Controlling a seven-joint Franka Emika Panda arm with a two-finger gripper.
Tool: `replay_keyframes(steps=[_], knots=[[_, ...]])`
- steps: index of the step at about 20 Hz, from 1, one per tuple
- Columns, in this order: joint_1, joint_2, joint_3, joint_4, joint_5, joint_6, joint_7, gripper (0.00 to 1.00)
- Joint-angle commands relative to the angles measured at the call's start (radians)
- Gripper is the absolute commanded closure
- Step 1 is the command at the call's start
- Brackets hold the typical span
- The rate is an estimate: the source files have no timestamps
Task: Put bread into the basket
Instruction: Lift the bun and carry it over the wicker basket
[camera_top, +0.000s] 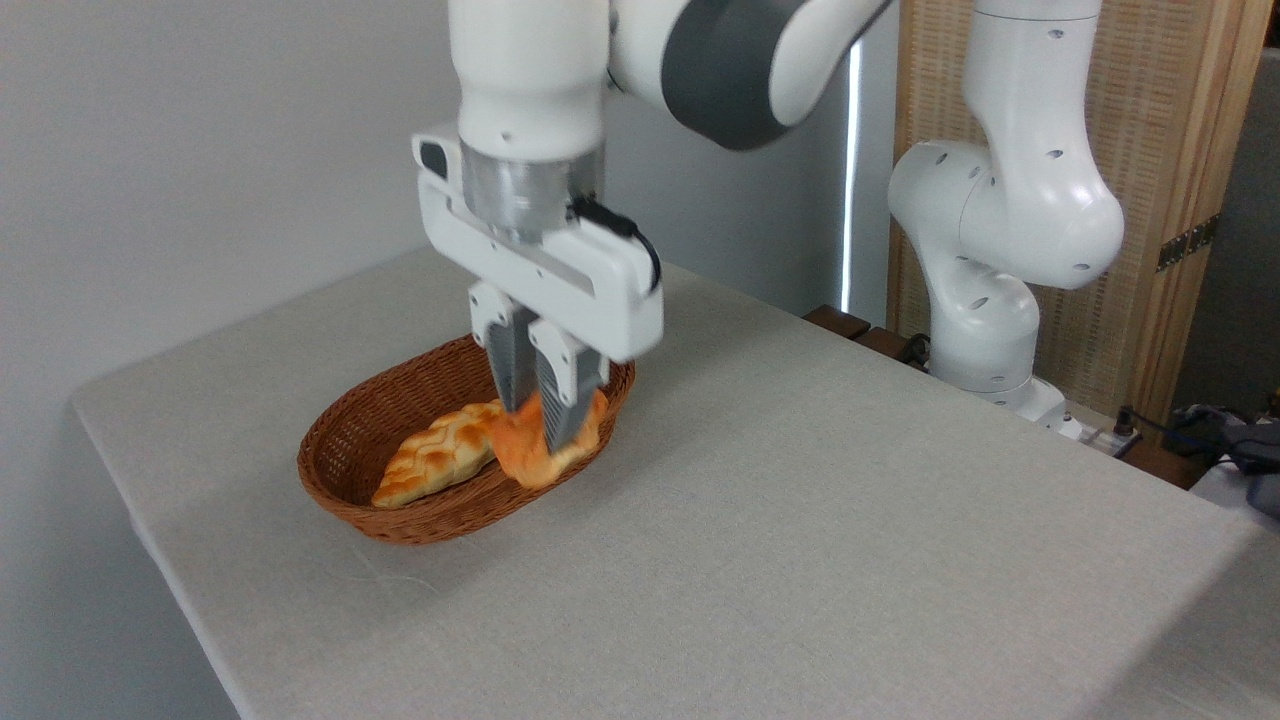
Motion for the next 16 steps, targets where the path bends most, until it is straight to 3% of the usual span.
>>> replay_keyframes(steps=[1, 5, 9, 12, 15, 16], knots=[[-0.064, -0.015, -0.055, -0.002, -0.019, -0.045, -0.195, 0.67], [-0.175, -0.015, -0.053, -0.017, -0.019, -0.050, -0.302, 0.67], [-0.257, -0.019, -0.047, -0.063, -0.008, -0.044, -0.311, 0.64], [-0.305, -0.025, -0.047, -0.108, 0.055, -0.023, -0.308, 0.58], [-0.311, -0.025, -0.046, -0.120, 0.090, -0.018, -0.306, 0.48], [-0.310, -0.024, -0.046, -0.120, 0.102, -0.018, -0.303, 0.35]])
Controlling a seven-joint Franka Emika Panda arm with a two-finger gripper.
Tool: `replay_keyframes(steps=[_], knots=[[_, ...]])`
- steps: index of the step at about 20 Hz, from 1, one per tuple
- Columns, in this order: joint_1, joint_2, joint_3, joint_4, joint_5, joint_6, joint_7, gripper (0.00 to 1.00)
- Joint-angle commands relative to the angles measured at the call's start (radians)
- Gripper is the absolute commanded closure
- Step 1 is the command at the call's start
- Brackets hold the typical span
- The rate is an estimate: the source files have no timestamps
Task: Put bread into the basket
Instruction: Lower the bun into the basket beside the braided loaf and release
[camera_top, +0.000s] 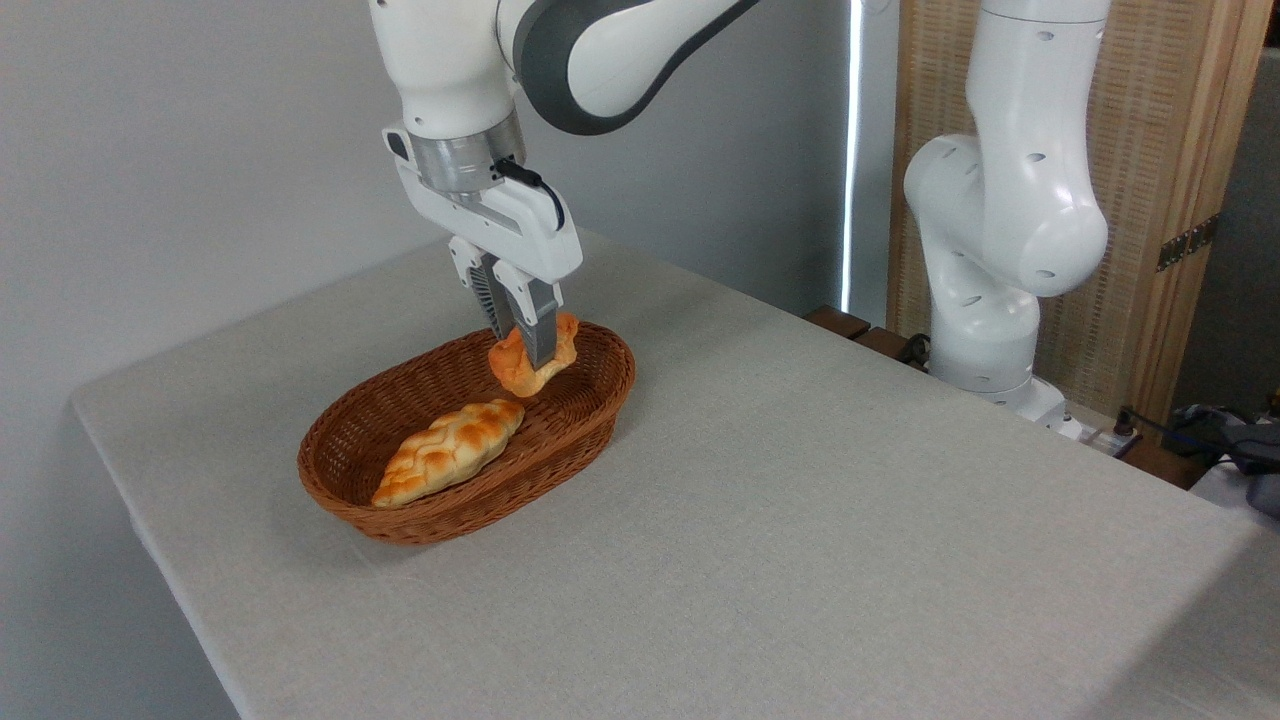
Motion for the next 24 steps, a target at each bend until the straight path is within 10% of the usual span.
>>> replay_keyframes(steps=[1, 4, 24], knots=[[-0.016, -0.016, 0.022, -0.018, 0.047, 0.013, 0.003, 0.26], [-0.013, -0.008, 0.022, -0.018, 0.047, 0.011, 0.000, 0.00], [-0.010, -0.005, 0.023, -0.010, 0.043, 0.003, -0.012, 0.00]])
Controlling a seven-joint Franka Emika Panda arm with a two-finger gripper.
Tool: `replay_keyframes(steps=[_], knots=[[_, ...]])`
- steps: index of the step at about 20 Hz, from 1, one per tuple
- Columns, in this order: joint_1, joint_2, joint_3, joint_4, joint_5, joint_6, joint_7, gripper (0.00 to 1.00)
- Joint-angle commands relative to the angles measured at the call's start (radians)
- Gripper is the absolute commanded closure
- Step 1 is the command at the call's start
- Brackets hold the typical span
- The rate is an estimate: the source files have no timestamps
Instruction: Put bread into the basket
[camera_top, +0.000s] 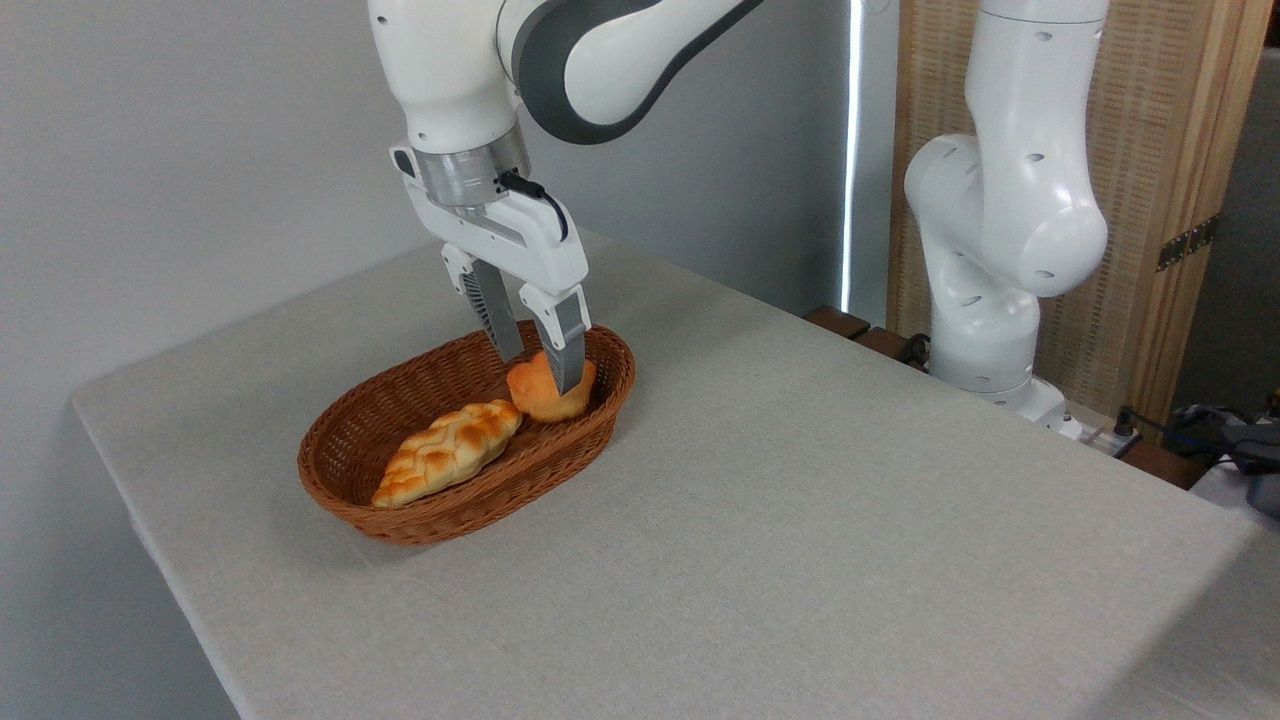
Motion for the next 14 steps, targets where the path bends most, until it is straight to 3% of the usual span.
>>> replay_keyframes(steps=[1, 9, 12, 14], knots=[[-0.006, -0.018, 0.017, 0.006, 0.007, 0.003, -0.012, 0.00], [-0.002, -0.009, 0.154, 0.226, 0.019, -0.127, 0.006, 0.00], [0.046, -0.009, 0.153, 0.261, 0.076, -0.129, 0.058, 0.00], [0.052, -0.001, 0.162, 0.287, 0.078, -0.130, 0.072, 0.00]])
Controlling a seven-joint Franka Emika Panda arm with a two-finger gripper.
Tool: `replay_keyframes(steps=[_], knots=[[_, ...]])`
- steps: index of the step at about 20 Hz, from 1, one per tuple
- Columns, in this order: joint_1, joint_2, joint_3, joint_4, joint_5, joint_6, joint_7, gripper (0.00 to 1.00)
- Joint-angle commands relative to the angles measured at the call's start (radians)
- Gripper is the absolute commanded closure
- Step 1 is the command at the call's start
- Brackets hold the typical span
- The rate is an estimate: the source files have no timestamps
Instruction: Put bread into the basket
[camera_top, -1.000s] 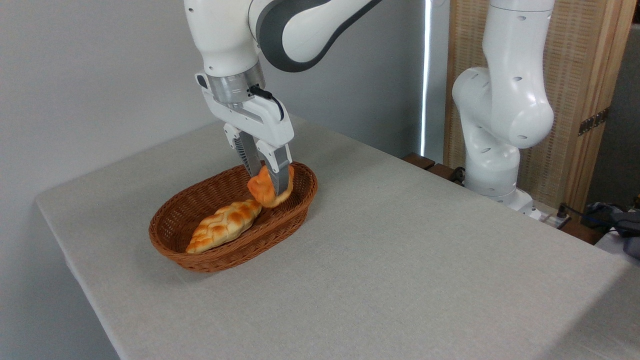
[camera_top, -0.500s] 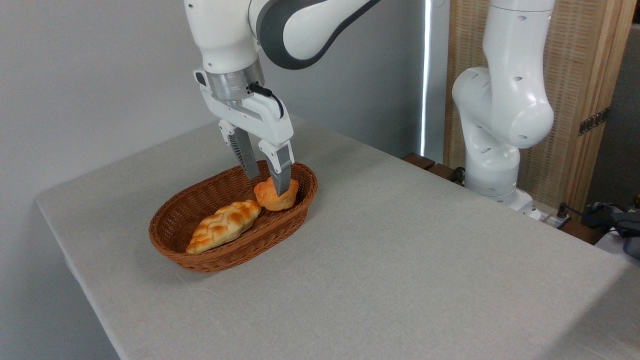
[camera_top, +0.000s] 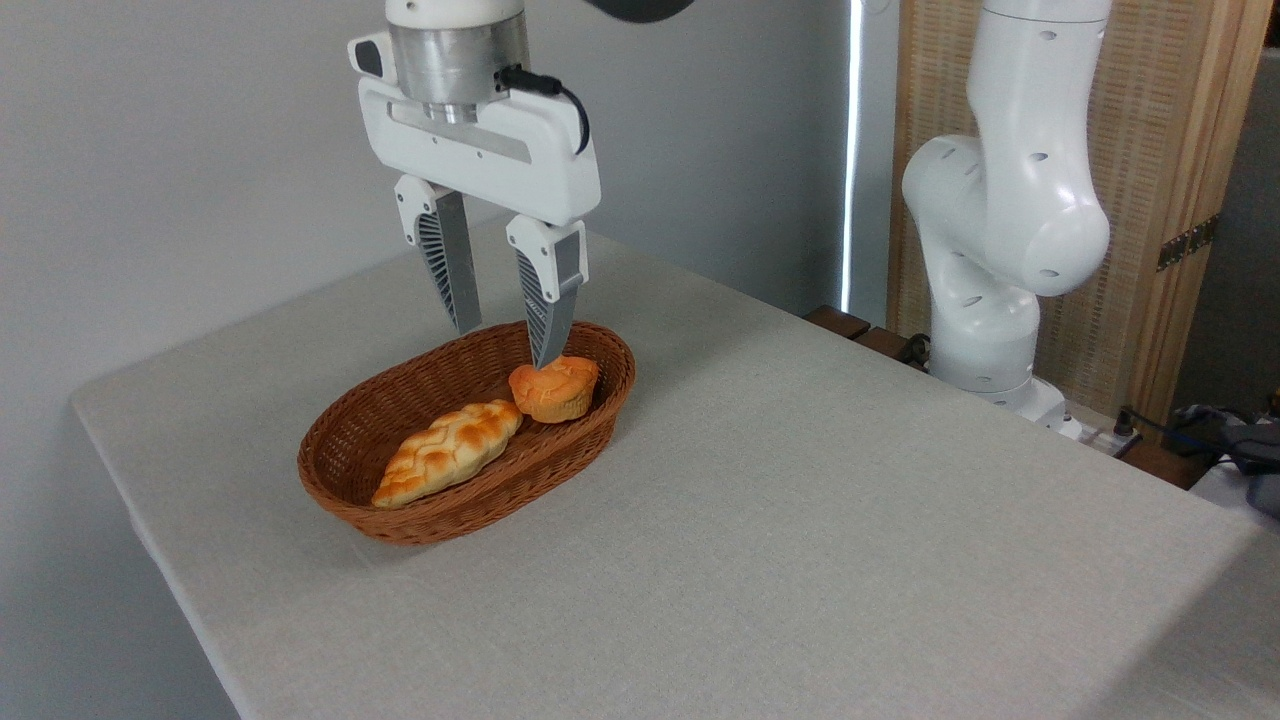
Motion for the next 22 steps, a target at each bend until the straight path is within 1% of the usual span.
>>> replay_keyframes(steps=[1, 2, 4, 5, 6, 8, 9, 13, 15, 20, 21, 22], knots=[[0.026, 0.018, 0.012, 0.068, 0.021, -0.040, 0.037, 0.00], [0.041, 0.028, 0.012, 0.085, 0.023, -0.059, 0.067, 0.00], [0.060, 0.035, 0.012, 0.112, 0.023, -0.114, 0.176, 0.00], [0.066, 0.038, 0.012, 0.123, 0.035, -0.131, 0.215, 0.00], [0.066, 0.038, 0.012, 0.125, 0.061, -0.134, 0.236, 0.00], [0.066, 0.043, 0.008, 0.126, 0.111, -0.134, 0.247, 0.00], [0.066, 0.051, 0.005, 0.126, 0.119, -0.134, 0.246, 0.00], [0.066, 0.051, 0.004, 0.126, 0.118, -0.133, 0.247, 0.00], [0.066, 0.051, 0.008, 0.126, 0.105, -0.134, 0.244, 0.00], [0.066, 0.054, 0.000, 0.126, 0.099, -0.156, 0.243, 0.00], [0.066, 0.070, -0.003, 0.131, 0.086, -0.156, 0.237, 0.00], [0.069, 0.087, -0.003, 0.153, 0.058, -0.166, 0.235, 0.00]])
